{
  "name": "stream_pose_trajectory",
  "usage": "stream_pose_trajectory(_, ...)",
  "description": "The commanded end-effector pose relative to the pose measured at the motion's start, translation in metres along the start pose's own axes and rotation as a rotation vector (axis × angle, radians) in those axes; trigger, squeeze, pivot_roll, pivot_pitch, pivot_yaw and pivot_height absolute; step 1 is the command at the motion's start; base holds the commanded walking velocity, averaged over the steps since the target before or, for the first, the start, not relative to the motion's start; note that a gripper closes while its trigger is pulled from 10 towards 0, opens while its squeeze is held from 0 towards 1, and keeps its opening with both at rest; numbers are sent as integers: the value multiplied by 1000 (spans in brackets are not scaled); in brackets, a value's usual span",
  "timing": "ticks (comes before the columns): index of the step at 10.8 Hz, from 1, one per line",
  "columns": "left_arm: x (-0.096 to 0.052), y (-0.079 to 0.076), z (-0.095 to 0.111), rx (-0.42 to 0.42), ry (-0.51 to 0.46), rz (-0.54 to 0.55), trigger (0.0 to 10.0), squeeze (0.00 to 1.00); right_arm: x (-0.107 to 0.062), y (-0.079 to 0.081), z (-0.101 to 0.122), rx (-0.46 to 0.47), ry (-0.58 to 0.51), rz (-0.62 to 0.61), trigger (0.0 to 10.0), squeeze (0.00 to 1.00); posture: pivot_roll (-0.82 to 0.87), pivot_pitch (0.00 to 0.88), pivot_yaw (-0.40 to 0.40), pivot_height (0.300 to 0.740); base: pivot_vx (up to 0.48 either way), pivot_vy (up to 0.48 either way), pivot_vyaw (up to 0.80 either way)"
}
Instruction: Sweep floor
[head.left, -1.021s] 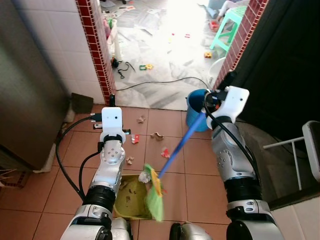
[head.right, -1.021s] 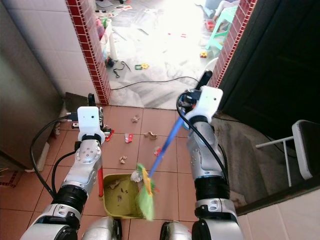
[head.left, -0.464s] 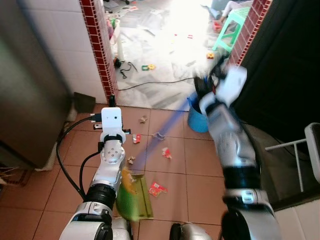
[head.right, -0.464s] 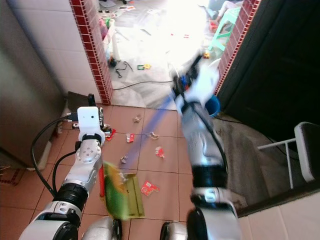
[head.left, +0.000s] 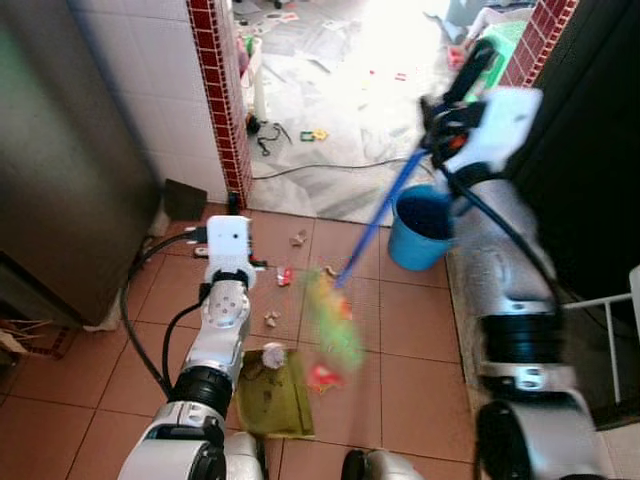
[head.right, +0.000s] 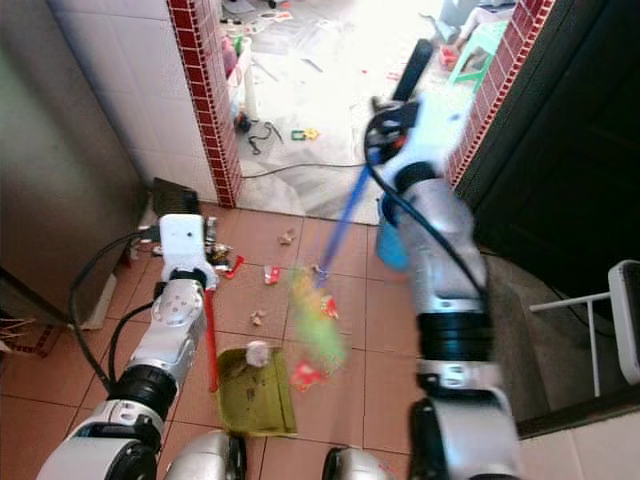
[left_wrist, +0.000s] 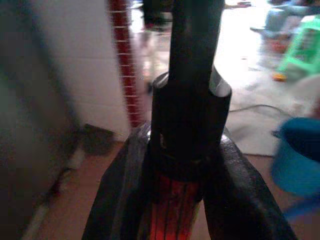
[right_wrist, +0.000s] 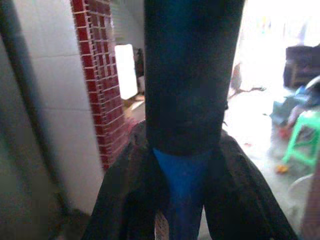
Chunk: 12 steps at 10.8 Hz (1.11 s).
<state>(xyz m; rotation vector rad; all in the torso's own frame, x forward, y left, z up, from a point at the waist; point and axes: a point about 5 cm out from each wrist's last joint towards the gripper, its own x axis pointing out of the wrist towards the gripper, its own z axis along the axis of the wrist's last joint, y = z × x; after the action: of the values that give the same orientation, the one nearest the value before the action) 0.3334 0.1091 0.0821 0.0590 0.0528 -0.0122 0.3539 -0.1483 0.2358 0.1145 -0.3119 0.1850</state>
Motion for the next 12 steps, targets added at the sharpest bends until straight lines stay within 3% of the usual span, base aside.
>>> stream_pose_trajectory(1, -8, -24, -20, -74, 117, -80, 10000, 0, 0, 6, 11, 4, -63, 25, 10000, 0, -43, 80, -44, 740, 0, 0, 0)
stream_pose_trajectory(3, -9, -30, -27, -95, 182, -163, 10000, 0, -15, -17, -15, -165, 30, -100, 10000, 0, -43, 81, -35, 740, 0, 0, 0)
stream_pose_trajectory(5, -10, -36, -29, -86, 205, -217, 10000, 0, -28, -27, -42, -253, 163, -194, 10000, 0, -39, 80, -32, 740, 0, 0, 0)
stream_pose_trajectory(8, -10, -33, -31, -84, 220, -214, 10000, 0, -30, -25, -44, -317, 126, -157, 10000, 0, -32, 81, -30, 740, 0, 0, 0)
stream_pose_trajectory(10, -11, -33, -33, -70, 228, -216, 10000, 0, -37, -27, -61, -236, 192, -190, 10000, 0, -30, 80, -29, 740, 0, 0, 0)
stream_pose_trajectory(12, -12, -33, -35, -64, 238, -211, 10000, 0, -40, -23, -74, -12, 268, -216, 10000, 0, -28, 80, -28, 740, 0, 0, 0)
